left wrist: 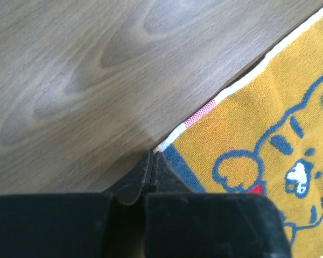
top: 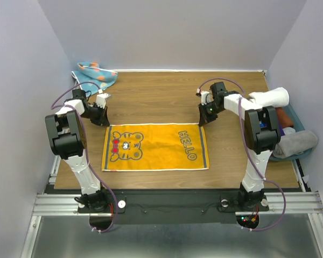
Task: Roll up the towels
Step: Flatten the towel, then fold the towel
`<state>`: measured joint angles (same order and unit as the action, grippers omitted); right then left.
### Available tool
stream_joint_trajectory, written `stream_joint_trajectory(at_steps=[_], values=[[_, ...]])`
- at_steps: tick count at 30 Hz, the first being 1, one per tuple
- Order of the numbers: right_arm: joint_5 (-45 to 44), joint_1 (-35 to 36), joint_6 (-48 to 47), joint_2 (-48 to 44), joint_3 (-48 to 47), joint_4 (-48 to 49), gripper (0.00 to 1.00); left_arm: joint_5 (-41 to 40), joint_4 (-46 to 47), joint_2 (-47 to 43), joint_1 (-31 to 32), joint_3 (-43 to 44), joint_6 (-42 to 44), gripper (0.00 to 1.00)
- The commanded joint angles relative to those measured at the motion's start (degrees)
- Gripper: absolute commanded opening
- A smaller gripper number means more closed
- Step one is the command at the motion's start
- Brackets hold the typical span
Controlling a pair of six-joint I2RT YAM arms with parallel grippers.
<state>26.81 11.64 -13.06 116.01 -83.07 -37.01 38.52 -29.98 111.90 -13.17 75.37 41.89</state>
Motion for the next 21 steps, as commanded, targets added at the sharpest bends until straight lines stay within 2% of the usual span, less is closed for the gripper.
stream_joint_trajectory(at_steps=[1,7,15,18,21], values=[[-0.09,-1.35,-1.27,-1.57,-1.48,0.01,0.00,3.66,-1.66,0.60,0.16,3.20,0.47,0.00],[0.17,-4.16,-1.88,-1.48,-5.34,0.01,0.00,6.56,-0.26,-0.71,0.25,5.57,-0.67,0.00],[1.58,-6.54,-2.85,-0.08,-14.04,-0.77,0.01,8.06,0.97,0.08,0.34,14.09,-2.25,0.00],[2.54,-6.63,-4.60,-1.39,-13.79,-1.65,0.01,9.37,-0.78,-0.62,0.42,14.98,-0.50,0.00],[3.25,-6.54,-6.36,-3.67,-10.55,-1.92,0.01,9.99,-2.27,-3.87,0.42,12.01,3.45,0.00]])
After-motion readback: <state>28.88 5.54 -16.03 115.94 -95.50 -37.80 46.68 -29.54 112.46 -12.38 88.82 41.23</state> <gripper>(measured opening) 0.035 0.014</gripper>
